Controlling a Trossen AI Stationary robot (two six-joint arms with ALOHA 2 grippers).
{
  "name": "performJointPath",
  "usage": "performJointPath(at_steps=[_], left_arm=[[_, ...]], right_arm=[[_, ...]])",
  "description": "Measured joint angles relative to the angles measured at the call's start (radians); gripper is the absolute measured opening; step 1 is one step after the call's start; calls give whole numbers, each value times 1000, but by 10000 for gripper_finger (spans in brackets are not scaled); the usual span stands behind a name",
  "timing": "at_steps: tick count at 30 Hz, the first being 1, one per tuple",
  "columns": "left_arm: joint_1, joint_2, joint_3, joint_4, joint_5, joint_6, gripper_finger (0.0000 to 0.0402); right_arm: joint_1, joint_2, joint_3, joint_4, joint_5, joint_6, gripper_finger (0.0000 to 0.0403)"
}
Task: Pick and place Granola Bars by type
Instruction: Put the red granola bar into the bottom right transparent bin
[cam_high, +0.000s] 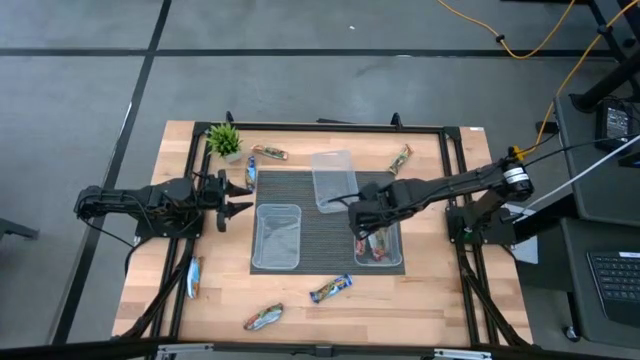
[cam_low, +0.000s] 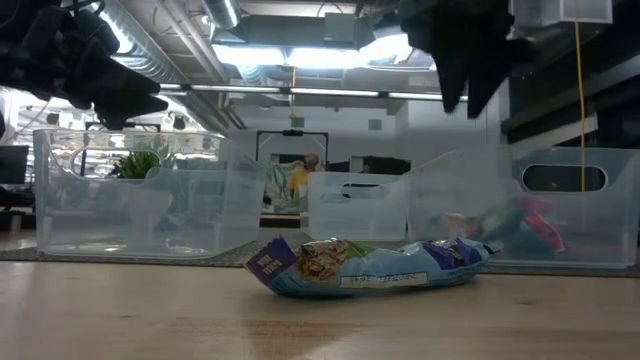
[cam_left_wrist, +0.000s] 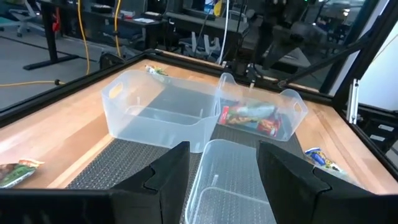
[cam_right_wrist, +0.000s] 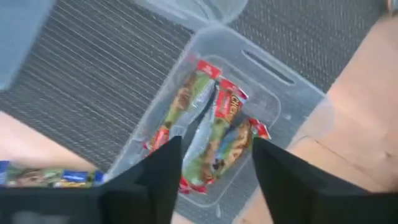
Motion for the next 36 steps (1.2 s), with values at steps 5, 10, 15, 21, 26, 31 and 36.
performJointPath(at_steps=[5,10,15,21,26,31,36], left_arm=[[0,0,0,160,104,-14,180],[-1,2,69,228,186,-24,180],[-1,93,333,-84,223,-23,180],[-46,376,700,-195,303,-67,180],[-137,636,930,-219,331,-69,180],[-280,855,999,-252,330,-131,180],[-470,1047,998,-312,284,-281,180]], right_arm=[[13,0,91,-31,131,-108,238],[23,0,142,9,221,-278,237],[8,0,151,12,227,-368,226],[-18,0,150,11,267,-494,217],[-36,0,149,5,277,-591,217],[-41,-2,149,3,342,-605,217],[-41,-2,149,-10,359,-670,217]])
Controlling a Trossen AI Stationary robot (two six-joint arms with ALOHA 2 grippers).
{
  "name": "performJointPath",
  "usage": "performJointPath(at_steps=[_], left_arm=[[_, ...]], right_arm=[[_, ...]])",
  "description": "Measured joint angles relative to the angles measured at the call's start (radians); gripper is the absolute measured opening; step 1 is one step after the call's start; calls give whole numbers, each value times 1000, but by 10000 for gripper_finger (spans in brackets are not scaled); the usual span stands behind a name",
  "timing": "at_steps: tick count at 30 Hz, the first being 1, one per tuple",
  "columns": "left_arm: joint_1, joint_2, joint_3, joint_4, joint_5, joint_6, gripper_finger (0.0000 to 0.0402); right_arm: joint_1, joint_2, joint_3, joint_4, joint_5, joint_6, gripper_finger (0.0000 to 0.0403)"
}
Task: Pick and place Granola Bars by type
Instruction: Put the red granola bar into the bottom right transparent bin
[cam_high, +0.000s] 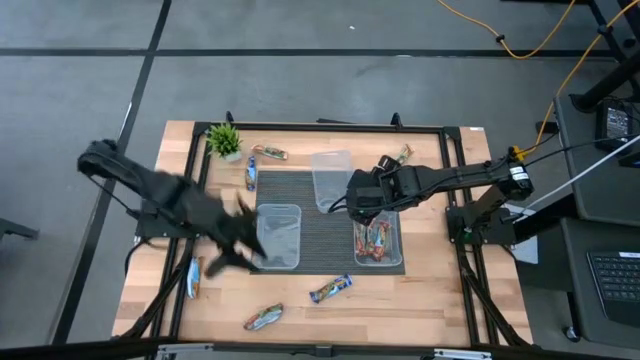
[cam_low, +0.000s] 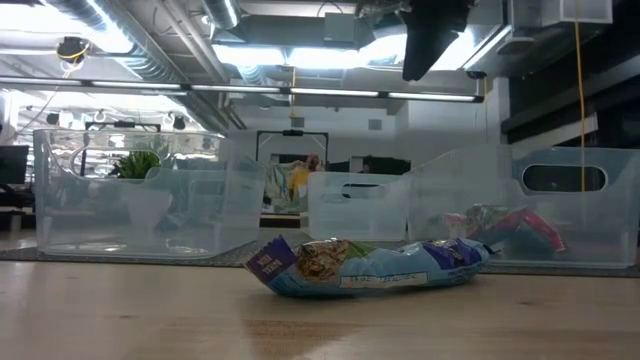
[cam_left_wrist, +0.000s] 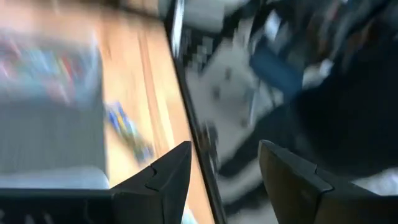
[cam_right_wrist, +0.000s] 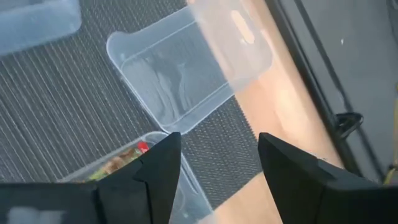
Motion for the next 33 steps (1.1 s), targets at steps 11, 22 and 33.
performJointPath(at_steps=[11,22,33], left_arm=[[-301,386,0,59,-150,-486,181],[-349,603,0,75,-149,-767,252],[-324,734,0,17,-201,-842,254]], right_arm=[[0,0,0,21,-1,-187,216],[-4,-1,0,90,-48,-248,216],[-3,-1,0,91,-55,-248,216]])
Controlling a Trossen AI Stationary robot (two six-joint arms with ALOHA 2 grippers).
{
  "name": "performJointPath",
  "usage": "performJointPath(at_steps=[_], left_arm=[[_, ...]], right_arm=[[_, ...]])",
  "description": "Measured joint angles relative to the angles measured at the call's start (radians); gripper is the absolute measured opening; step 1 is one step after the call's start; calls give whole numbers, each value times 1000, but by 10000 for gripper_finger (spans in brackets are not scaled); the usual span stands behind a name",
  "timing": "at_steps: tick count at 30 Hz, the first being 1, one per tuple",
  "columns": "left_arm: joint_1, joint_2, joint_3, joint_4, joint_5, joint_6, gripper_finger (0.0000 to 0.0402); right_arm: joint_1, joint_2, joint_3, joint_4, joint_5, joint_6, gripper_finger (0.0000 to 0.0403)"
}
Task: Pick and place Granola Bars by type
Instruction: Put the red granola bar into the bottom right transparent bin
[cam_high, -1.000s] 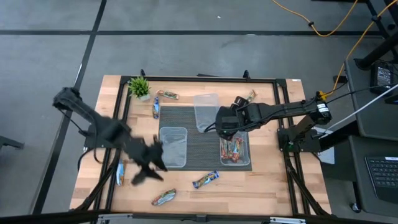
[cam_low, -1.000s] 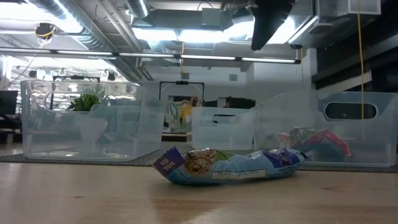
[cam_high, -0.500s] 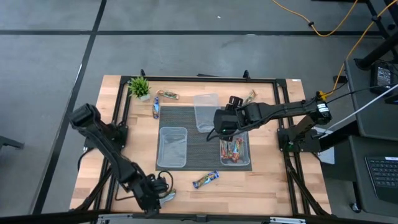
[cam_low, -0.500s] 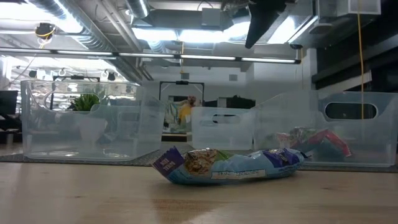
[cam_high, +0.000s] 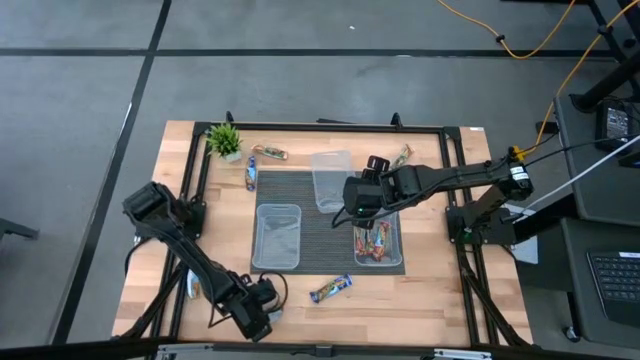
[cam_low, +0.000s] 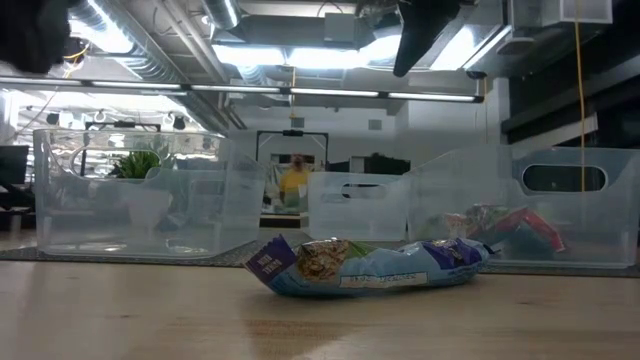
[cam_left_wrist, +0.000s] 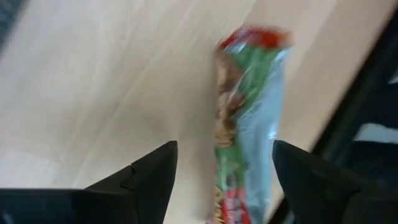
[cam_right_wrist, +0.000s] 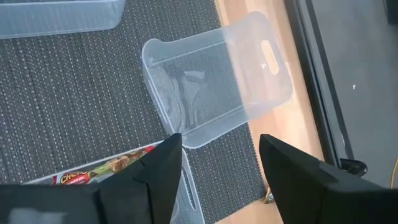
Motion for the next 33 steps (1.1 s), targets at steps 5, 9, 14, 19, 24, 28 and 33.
performJointPath(at_steps=[5,9,14,19,24,28,33], left_arm=[[2,30,5,8,15,6,247],[2,33,5,-15,1,9,234],[2,34,4,-51,8,8,176],[5,35,2,-64,6,8,79],[5,28,1,-57,7,8,17],[16,0,1,-72,8,10,20],[29,-89,70,-117,-42,44,13]], right_arm=[[0,0,0,-2,0,-23,216],[0,0,0,-2,-1,-25,216],[0,0,0,-2,0,-26,216],[0,0,0,-2,0,-26,216],[-1,0,0,-2,0,-26,216],[0,0,0,-2,0,-26,216],[-1,0,0,-2,0,-24,216]])
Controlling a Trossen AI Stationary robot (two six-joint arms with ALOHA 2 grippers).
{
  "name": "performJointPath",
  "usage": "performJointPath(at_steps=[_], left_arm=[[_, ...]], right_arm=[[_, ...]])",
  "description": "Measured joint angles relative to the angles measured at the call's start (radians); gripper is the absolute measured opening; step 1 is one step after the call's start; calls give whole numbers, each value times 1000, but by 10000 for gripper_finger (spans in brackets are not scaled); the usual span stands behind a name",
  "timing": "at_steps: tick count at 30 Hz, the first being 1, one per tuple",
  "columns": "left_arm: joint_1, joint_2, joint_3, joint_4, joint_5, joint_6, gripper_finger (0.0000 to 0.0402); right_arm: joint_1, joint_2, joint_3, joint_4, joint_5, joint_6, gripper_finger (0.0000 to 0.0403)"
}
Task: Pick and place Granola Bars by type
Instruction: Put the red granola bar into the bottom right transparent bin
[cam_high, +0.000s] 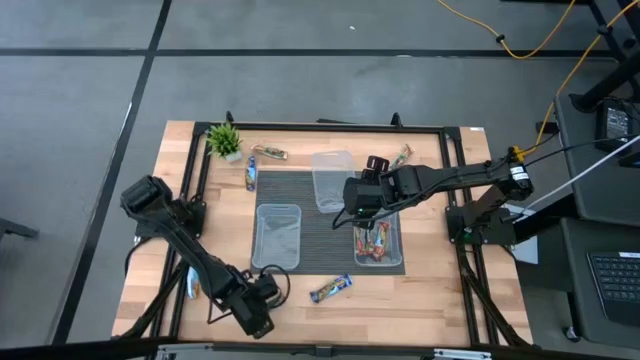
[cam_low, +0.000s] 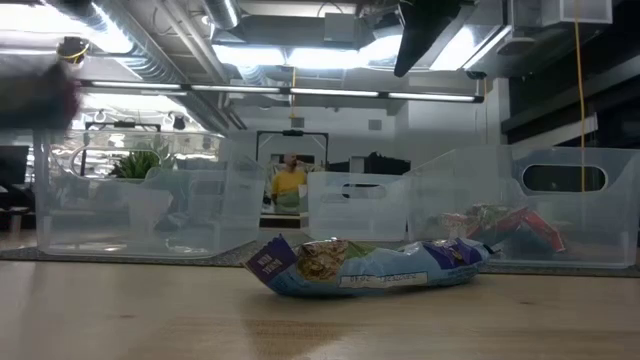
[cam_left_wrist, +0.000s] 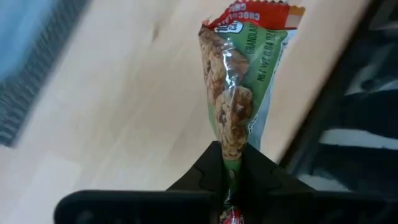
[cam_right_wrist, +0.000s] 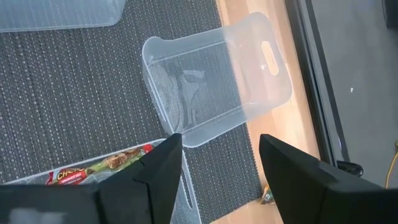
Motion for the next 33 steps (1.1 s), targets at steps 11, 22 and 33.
performJointPath(at_steps=[11,22,33], left_arm=[[-1,-298,264,-201,-458,410,14],[160,-461,300,-233,-612,761,14],[643,-358,300,126,-230,1231,15]], right_arm=[[0,-21,0,-102,7,27,216],[-1,-250,0,-138,126,133,216],[-50,-450,-136,309,9,-7,216]])
